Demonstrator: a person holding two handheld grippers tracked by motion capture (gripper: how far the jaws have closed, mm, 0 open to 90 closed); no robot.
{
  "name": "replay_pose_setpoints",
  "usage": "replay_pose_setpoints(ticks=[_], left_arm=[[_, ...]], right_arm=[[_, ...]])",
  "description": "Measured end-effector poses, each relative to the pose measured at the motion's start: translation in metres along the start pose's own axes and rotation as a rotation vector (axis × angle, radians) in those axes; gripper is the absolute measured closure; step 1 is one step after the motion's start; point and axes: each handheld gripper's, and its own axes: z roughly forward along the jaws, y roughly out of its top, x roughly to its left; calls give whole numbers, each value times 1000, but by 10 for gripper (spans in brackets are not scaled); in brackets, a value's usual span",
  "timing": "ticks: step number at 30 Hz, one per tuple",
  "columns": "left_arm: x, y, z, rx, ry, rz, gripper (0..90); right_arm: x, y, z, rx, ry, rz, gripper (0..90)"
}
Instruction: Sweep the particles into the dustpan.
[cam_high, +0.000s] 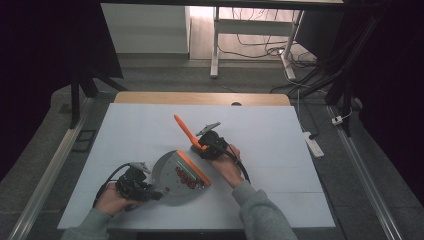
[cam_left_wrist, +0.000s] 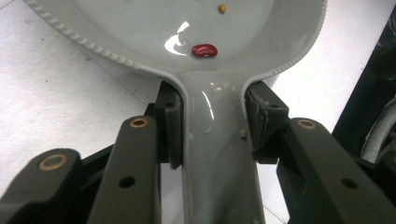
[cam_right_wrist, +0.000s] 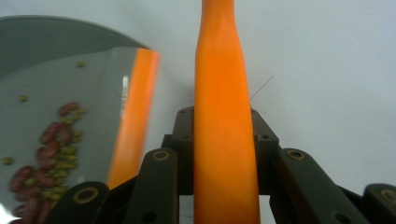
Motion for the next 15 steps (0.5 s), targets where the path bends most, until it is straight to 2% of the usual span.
replay_pose_setpoints(ticks=[2,4,5,7,9,12,13,15], left_arm=[[0,0,0,0,0,1,620],[0,0,0,-1,-1,-1,620],[0,0,0,1,-1,0,620],[0,0,0,1,-1,2,620],[0,0,0,0,0,0,620],[0,0,0,-2,1,-1,620],[0,0,0,-2,1,-1,620],[0,0,0,-2,1,-1,620]], right_arm=[[5,0,1,-4,16,-9,706],[21,2,1,-11,37,-32,706],[21,2,1,-11,37,-32,706],[35,3,-2,-33,66,-44,706],[38,6,-6,-49,157,-27,706],[41,8,-14,-67,169,-34,706],[40,10,-18,-79,149,-52,706],[32,11,-27,-101,111,-43,706]])
